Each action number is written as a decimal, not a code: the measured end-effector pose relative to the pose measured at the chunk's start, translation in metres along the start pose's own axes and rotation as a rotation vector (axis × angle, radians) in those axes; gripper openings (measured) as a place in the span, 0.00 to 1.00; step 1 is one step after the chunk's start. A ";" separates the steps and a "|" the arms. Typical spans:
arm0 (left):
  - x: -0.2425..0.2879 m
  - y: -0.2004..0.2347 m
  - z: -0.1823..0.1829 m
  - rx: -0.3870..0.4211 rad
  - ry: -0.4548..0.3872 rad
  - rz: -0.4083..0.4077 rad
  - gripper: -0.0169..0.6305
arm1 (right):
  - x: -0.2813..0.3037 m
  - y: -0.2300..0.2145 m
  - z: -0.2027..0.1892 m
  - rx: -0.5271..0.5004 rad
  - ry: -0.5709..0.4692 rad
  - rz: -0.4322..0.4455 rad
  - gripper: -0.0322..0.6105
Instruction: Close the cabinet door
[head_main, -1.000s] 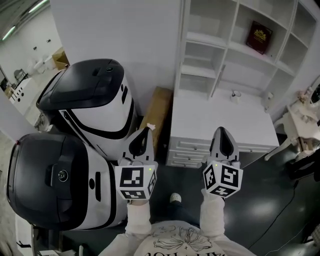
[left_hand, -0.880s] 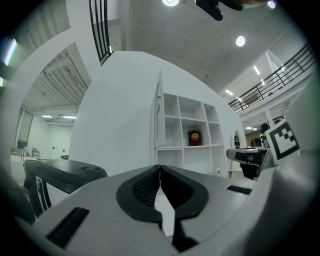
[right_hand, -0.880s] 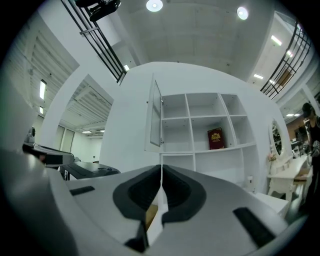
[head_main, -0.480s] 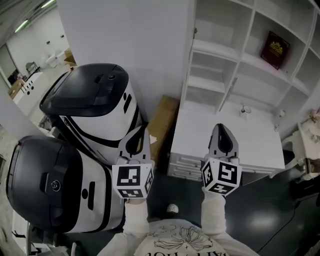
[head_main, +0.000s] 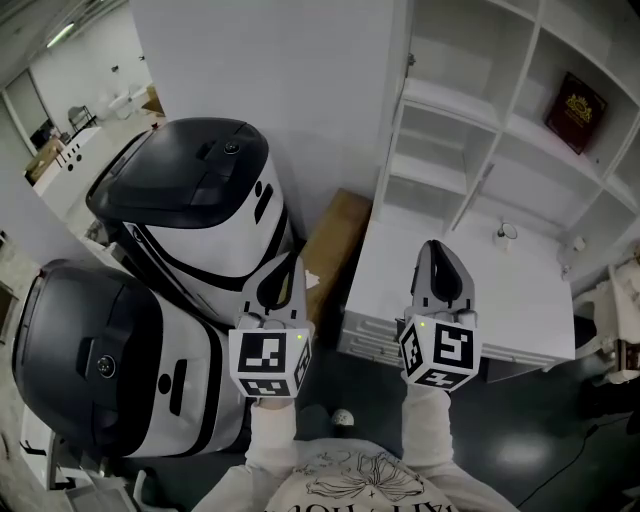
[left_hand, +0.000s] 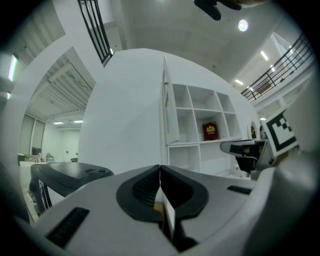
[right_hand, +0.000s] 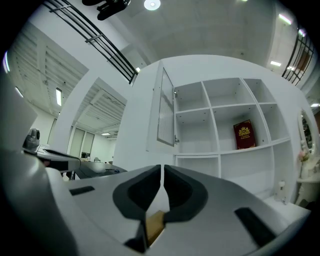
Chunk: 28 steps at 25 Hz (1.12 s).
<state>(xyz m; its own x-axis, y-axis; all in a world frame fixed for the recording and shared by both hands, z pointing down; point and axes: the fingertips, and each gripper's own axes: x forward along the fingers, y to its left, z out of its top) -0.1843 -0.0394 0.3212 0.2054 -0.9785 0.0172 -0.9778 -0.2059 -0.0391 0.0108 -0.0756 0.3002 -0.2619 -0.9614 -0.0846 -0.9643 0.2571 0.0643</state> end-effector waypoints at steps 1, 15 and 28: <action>0.001 0.001 0.000 0.001 0.000 0.004 0.03 | 0.003 0.002 0.001 -0.001 -0.002 0.007 0.06; 0.031 0.034 -0.001 -0.011 0.001 0.014 0.03 | 0.058 0.033 0.008 -0.032 -0.003 0.071 0.07; 0.072 0.075 0.006 -0.009 -0.015 0.023 0.03 | 0.118 0.048 0.038 -0.053 -0.068 0.082 0.17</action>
<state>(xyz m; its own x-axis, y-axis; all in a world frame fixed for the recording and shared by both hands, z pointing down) -0.2427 -0.1253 0.3137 0.1831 -0.9831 0.0013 -0.9826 -0.1830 -0.0305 -0.0681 -0.1733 0.2556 -0.3438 -0.9280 -0.1437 -0.9364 0.3273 0.1263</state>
